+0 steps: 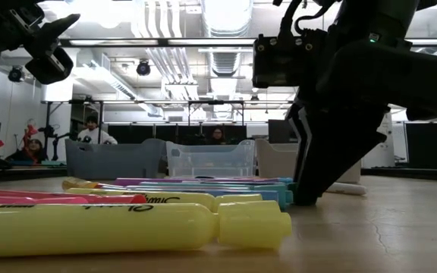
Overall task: Pick & Place Markers
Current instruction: Put the green dry erase marker into the gray bin
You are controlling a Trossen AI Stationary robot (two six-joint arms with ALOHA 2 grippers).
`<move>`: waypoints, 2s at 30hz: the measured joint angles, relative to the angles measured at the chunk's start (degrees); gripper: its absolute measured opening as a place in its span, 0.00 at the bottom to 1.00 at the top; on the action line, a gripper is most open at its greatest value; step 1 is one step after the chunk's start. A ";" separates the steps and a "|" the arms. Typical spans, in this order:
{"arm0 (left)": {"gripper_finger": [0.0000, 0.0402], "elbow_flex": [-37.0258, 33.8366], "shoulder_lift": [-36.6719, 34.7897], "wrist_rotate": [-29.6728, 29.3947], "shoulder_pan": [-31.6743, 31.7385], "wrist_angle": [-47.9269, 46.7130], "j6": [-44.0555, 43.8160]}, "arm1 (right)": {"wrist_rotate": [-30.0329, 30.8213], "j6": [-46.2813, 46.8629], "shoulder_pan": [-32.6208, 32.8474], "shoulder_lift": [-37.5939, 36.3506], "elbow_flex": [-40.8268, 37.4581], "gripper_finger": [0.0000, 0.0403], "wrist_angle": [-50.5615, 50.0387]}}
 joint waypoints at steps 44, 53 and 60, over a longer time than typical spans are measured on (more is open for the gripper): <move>0.35 0.00 0.02 -0.27 0.00 -2.79 4.23 | 1.37 -3.09 -0.02 -0.51 0.24 0.17 -0.32; 0.35 0.00 0.03 -0.12 0.00 -3.55 5.05 | 5.36 -3.27 -0.29 -3.72 0.72 0.17 -4.55; 0.35 0.00 0.09 -0.34 0.00 -3.74 4.68 | 8.68 -3.09 -0.97 -6.45 1.42 0.17 -9.09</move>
